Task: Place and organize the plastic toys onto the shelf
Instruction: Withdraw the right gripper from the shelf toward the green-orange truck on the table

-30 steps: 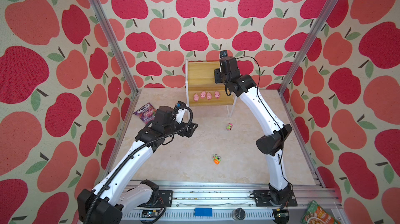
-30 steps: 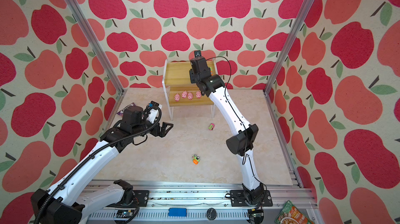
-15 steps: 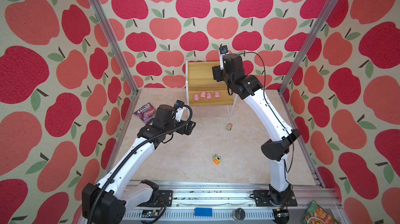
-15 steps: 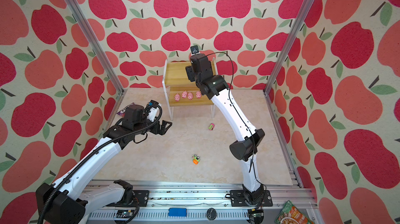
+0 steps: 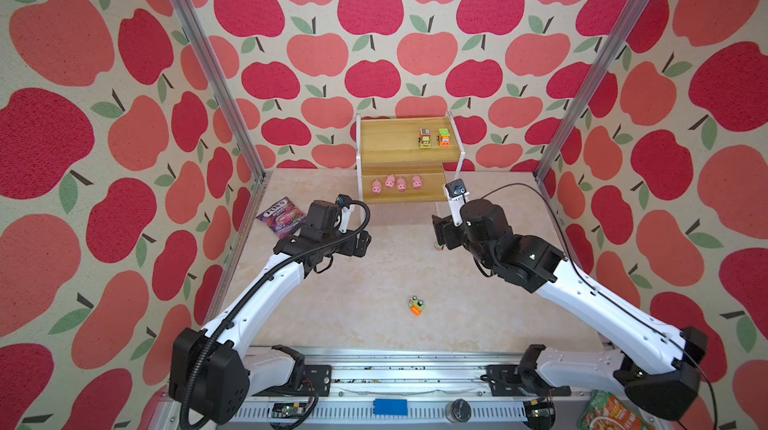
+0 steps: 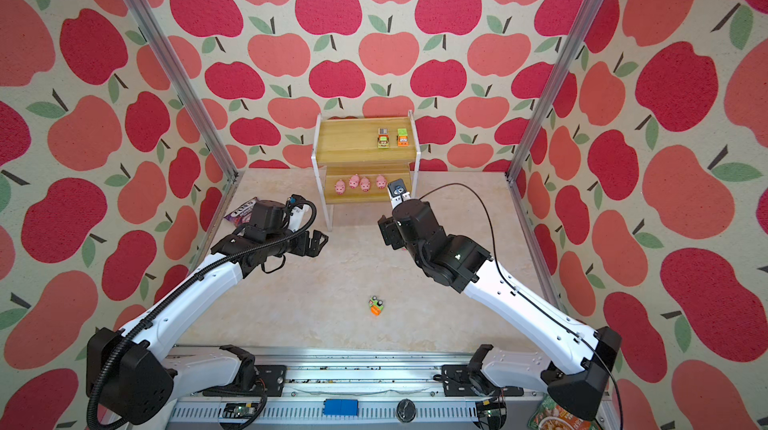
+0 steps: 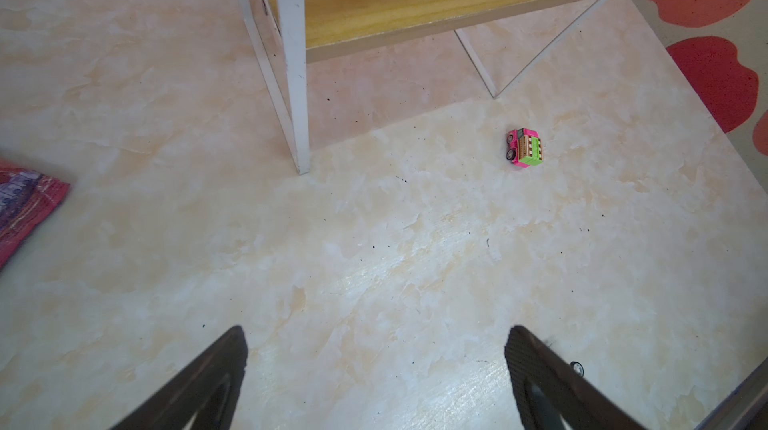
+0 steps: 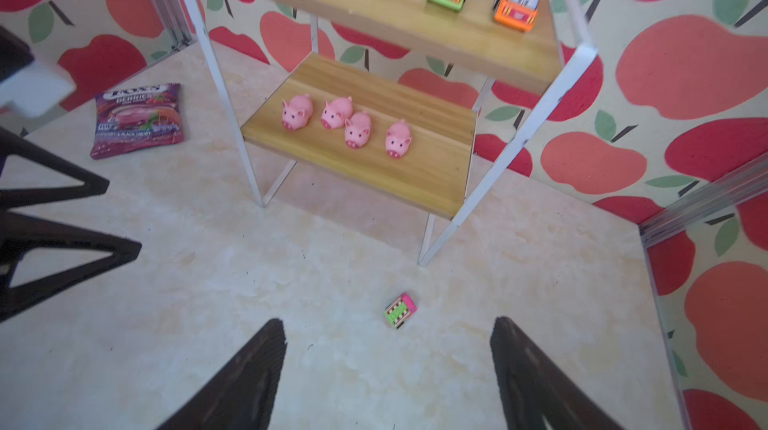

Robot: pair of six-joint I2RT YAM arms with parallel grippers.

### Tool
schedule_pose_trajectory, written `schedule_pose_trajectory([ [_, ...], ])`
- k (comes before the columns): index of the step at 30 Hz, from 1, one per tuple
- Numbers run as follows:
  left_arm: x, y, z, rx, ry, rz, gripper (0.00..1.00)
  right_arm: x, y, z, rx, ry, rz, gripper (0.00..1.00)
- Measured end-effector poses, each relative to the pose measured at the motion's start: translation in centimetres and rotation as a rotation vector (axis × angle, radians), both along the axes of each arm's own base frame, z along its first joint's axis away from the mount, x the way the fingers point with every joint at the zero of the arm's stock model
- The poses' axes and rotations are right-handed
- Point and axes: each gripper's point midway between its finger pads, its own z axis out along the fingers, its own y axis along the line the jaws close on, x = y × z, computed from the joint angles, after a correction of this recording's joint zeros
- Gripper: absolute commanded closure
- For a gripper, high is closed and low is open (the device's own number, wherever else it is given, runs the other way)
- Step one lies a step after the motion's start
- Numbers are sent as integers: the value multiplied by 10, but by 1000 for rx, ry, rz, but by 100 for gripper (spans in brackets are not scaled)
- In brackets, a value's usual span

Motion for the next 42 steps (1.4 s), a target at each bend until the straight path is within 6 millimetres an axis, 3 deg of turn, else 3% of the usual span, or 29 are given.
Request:
schedule_pose_trajectory([
  [2, -1, -3, -6, 14, 15, -7, 1, -16, 2, -41, -26, 85, 35, 21],
  [7, -9, -15, -29, 65, 88, -41, 1, -47, 5, -115, -91, 251, 92, 23],
  [11, -18, -31, -41, 108, 132, -90, 1, -62, 12, -162, -144, 344, 120, 23],
  [16, -27, -39, -53, 136, 188, -115, 1, -77, 25, -205, -199, 399, 161, 23],
  [21, -30, -40, -65, 134, 269, -83, 1, -86, 37, -229, -218, 403, 201, 23],
  [28, -45, -38, -69, 116, 360, -23, 1, -86, 53, -238, -187, 396, 234, 23],
  [37, -55, -2, -23, 23, 293, 139, 1, -85, 63, -243, -179, 389, 262, 22],
  [42, -57, 12, -36, 27, 322, 200, 1, -87, 62, -256, -203, 420, 265, 23],
])
